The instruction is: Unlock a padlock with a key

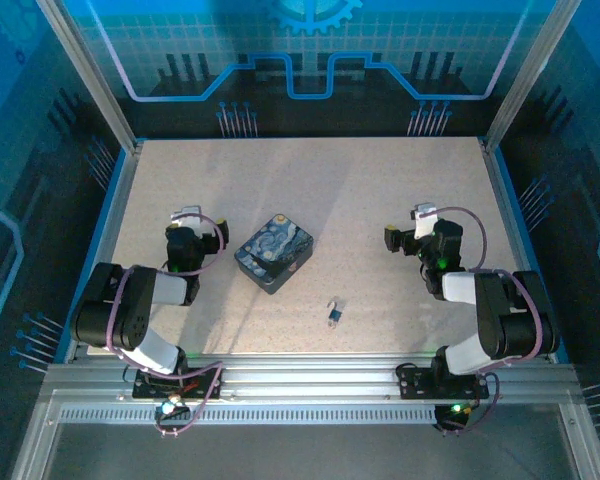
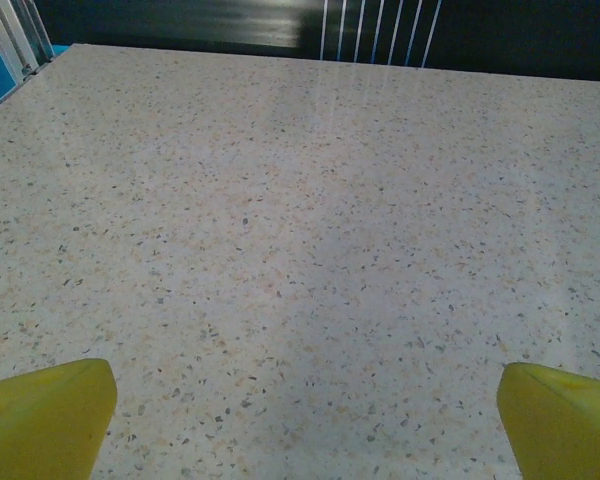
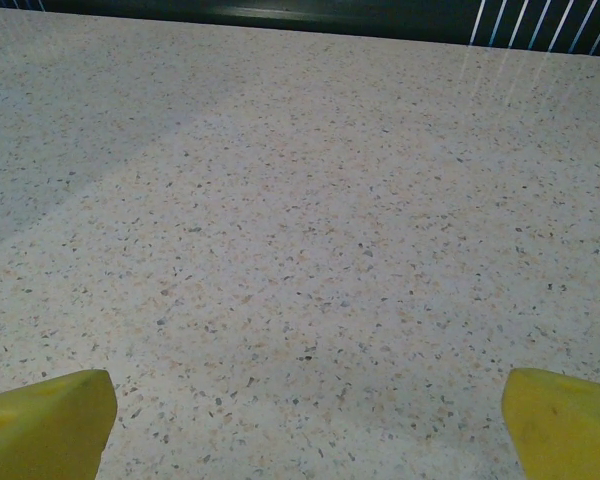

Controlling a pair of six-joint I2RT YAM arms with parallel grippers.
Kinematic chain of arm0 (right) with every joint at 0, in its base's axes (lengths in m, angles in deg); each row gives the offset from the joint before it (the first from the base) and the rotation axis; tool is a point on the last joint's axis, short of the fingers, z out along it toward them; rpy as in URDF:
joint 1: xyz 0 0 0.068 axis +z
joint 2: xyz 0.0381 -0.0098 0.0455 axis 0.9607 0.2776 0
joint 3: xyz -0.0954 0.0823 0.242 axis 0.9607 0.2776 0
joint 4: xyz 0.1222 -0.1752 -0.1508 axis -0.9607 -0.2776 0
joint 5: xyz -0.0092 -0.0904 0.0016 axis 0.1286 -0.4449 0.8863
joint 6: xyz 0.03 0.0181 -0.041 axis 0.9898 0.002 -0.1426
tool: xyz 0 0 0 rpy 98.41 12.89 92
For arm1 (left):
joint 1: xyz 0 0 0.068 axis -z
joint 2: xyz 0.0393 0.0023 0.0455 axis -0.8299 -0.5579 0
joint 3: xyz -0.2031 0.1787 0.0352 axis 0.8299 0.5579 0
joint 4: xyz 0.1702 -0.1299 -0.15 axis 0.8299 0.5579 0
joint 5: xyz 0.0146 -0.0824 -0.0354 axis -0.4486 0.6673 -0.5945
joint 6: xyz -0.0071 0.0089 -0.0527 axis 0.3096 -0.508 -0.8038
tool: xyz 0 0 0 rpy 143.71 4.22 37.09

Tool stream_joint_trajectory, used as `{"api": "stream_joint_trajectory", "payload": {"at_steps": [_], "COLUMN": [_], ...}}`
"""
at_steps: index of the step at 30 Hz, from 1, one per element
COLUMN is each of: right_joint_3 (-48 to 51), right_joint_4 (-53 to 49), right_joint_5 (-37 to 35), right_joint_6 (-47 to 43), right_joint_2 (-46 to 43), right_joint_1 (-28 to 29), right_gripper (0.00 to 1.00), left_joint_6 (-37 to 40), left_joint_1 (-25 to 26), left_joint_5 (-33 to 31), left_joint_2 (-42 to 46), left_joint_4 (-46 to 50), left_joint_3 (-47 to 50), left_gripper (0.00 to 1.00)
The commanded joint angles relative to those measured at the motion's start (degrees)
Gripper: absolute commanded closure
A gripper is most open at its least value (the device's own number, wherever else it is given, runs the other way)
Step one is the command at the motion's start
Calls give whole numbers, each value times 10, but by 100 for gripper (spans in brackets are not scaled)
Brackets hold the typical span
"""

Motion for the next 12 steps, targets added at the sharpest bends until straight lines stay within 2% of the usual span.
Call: {"api": "stream_joint_trajectory", "payload": {"at_steps": [1, 12], "right_joint_3": [-13, -12], "right_joint_4": [3, 2], "right_joint_5": [-7, -7], "right_joint_6": [-8, -8], "right_joint_2": [6, 6], "right_joint_1": [8, 7], "right_gripper": [0, 0], "left_joint_6": [7, 15], "left_joint_1": [-5, -5], "left_joint_5": [12, 40], "left_joint_2": [3, 3], "left_joint_4": [-1, 7], "left_joint_3": [-7, -11], "left_gripper": [1, 1]}}
